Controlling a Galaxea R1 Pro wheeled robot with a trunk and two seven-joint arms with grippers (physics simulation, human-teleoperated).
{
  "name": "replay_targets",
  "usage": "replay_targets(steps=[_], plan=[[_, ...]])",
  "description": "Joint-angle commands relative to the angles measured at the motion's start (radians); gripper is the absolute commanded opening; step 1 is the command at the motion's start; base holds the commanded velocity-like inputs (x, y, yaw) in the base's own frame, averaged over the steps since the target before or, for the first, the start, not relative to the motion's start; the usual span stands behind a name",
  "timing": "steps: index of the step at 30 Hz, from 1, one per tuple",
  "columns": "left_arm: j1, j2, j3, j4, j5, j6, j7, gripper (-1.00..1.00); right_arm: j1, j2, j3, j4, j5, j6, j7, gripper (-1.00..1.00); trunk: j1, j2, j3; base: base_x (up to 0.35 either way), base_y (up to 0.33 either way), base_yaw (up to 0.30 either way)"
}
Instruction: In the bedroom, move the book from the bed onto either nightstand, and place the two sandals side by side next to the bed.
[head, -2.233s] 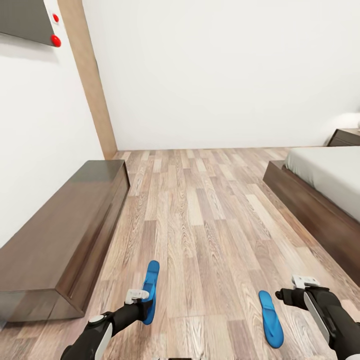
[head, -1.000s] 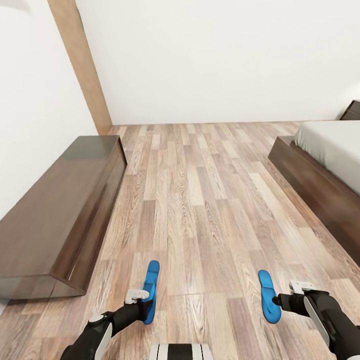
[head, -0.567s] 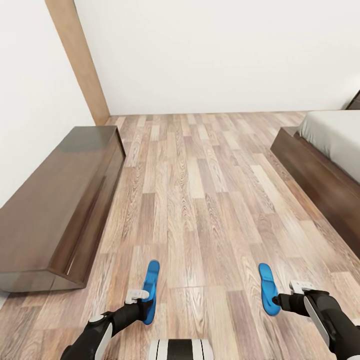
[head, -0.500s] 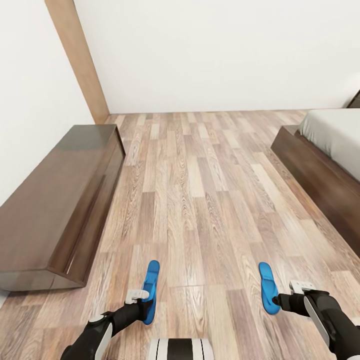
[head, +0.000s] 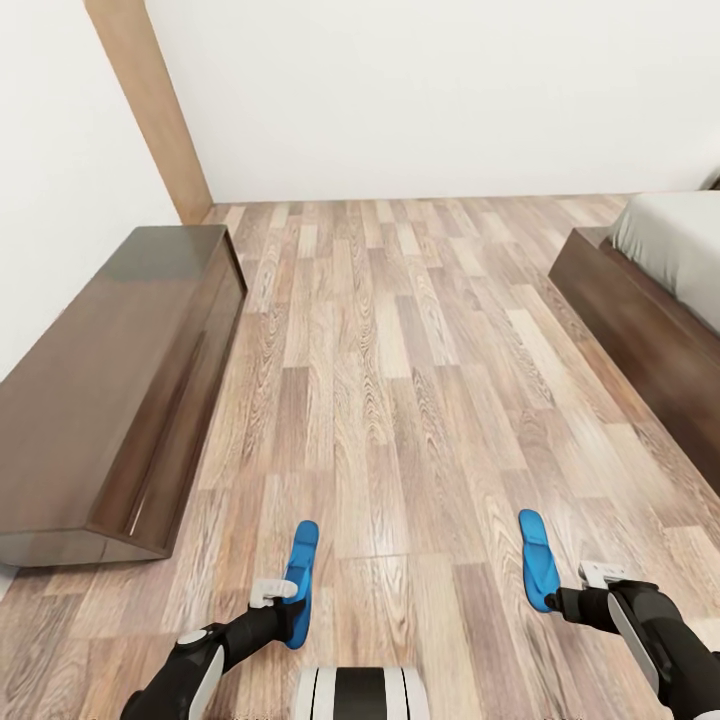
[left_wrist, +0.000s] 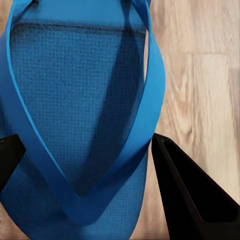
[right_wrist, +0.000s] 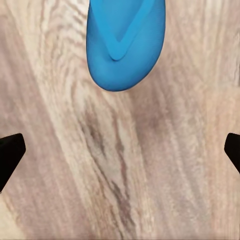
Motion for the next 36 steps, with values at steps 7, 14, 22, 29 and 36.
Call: replay_targets(steps=[7, 14, 22, 29, 36], plan=[[0.000, 0.001, 0.010, -0.002, -0.007, 0.007, -0.011, -1.00, 0.000, 0.000, -0.001, -0.001, -0.008, 0.005, -0.001, 1.00, 0.003, -0.002, -0.028, 0.000, 0.000, 0.000], [0.000, 0.002, 0.016, -0.017, -0.005, 0.004, -0.007, -1.00, 0.000, 0.000, -0.001, 0.000, -0.008, 0.005, -0.001, 1.00, 0.004, -0.003, -0.039, 0.000, 0.000, 0.000], [0.000, 0.002, 0.017, -0.021, -0.004, 0.004, -0.005, -1.00, 0.000, 0.000, 0.000, 0.000, -0.008, 0.004, -0.001, 1.00, 0.004, -0.003, -0.039, 0.173, 0.000, 0.000], [0.000, 0.000, 0.017, -0.021, -0.004, 0.004, -0.005, -1.00, 0.000, 0.000, 0.001, 0.000, -0.008, 0.005, -0.001, 1.00, 0.004, -0.003, -0.039, 0.138, 0.000, 0.000], [0.000, 0.000, 0.017, -0.021, -0.004, 0.005, -0.005, -1.00, 0.000, 0.000, 0.001, -0.001, -0.008, 0.005, -0.001, 1.00, 0.004, -0.003, -0.039, 0.236, 0.000, 0.000]])
